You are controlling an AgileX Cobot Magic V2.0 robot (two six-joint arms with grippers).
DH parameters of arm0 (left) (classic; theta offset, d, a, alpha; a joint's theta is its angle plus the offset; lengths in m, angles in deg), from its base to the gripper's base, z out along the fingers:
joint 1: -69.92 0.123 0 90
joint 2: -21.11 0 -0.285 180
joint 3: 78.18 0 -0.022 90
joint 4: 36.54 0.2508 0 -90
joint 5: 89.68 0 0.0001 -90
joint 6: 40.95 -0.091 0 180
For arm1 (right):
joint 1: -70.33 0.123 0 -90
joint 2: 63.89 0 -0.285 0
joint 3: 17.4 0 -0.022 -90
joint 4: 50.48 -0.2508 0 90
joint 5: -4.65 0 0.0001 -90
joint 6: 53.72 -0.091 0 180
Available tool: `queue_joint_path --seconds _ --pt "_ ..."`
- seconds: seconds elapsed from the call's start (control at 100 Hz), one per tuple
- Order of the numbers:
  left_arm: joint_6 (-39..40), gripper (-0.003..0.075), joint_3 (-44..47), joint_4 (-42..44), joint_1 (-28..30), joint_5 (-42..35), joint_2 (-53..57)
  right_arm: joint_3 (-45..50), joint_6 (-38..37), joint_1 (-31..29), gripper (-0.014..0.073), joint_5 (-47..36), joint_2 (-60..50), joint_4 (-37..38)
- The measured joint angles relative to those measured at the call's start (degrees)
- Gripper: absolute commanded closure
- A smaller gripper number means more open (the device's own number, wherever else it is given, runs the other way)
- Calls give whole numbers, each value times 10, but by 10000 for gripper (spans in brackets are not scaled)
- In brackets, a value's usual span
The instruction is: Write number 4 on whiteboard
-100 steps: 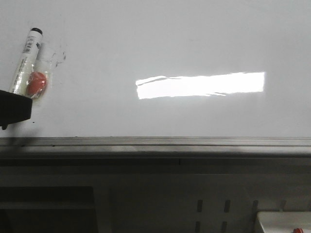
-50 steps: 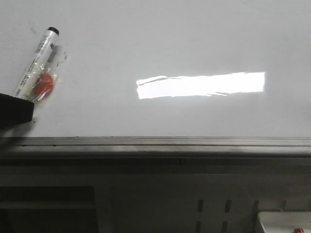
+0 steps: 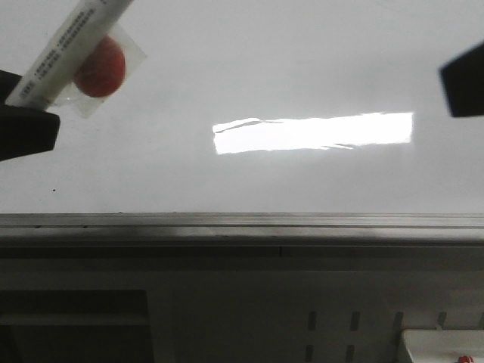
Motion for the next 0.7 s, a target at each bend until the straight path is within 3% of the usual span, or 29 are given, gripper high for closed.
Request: queue_joint_path --seconds 0.17,0.7 --pt "0 741 1 52 0 -27 0 -50 1 70 234 -45 88 0" --pt "0 741 1 74 0 -25 0 -169 12 108 253 -57 238 4"
